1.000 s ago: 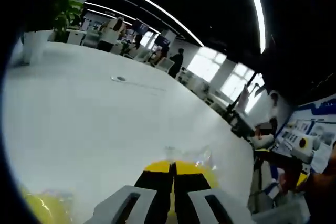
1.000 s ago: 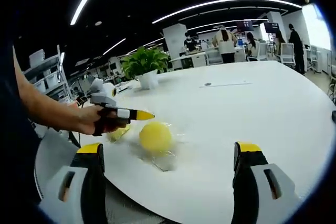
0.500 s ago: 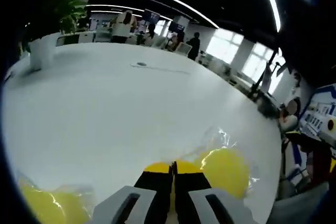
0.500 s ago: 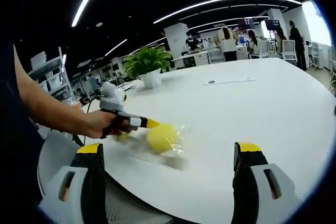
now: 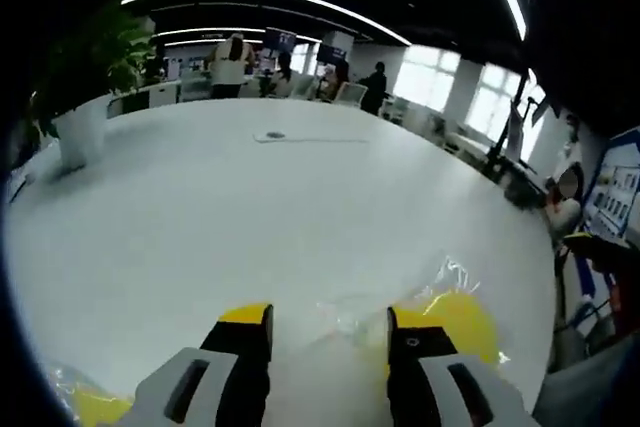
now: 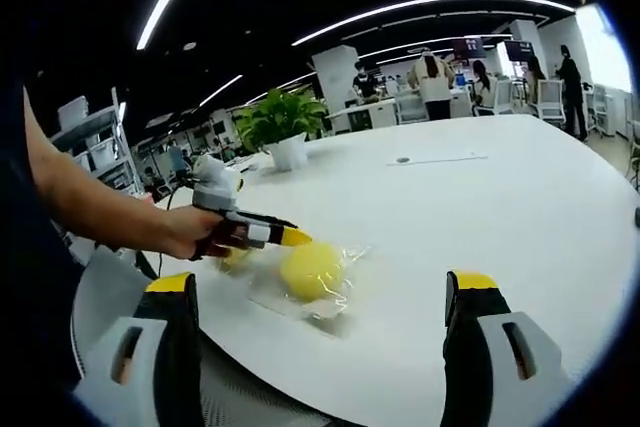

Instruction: Compare the silicone blocks by pressing each to a similar depth, holding the contact briefly, and releasing to observe deformation and rebound differences across the visible hardness samples.

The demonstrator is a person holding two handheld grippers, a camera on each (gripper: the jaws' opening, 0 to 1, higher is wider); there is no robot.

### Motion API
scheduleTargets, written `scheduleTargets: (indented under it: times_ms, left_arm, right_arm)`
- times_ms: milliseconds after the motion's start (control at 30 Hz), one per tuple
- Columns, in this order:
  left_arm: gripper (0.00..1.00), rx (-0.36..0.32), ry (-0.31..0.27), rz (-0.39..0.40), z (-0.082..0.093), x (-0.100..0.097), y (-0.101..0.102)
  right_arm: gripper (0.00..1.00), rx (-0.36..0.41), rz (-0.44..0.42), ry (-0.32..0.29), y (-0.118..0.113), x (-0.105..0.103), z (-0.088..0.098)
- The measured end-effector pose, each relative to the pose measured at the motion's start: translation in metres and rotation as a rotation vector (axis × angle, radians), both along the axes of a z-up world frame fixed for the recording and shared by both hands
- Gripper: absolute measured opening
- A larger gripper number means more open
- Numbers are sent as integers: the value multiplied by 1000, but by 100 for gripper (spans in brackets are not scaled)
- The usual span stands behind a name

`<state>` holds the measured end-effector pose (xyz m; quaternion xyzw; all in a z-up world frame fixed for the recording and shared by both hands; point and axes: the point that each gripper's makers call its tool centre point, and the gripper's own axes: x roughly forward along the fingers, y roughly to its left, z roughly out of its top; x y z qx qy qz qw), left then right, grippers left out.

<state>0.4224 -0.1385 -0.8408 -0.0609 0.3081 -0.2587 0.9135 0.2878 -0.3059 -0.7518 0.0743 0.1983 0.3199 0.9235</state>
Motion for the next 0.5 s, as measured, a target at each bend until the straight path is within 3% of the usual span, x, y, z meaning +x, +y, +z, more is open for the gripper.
scheduleTargets:
  times_ms: [100, 233, 300, 367, 433, 500]
  left_arm:
    - [72, -57, -38, -44, 14, -2, -5]
    - [97, -73, -169, -130, 53, -6, -1]
    - [100, -97, -193, -183, 70, -14, 7]
    - [100, -67, -229, -229, 80, -22, 18]
    - [100, 15, -292, -242, 91, -29, 50]
    - [100, 13, -294, -234, 96, -37, 69]
  right_arm:
    - [96, -28, 0, -10, 2, 8, 0]
    - [96, -47, 9, -22, 5, 16, 3]
    - [96, -60, 16, -32, 7, 20, 5]
    - [96, -67, 20, -43, 8, 23, 7]
    - [96, -72, 27, -53, 10, 27, 10]
    - [96, -82, 32, -65, 11, 29, 11]
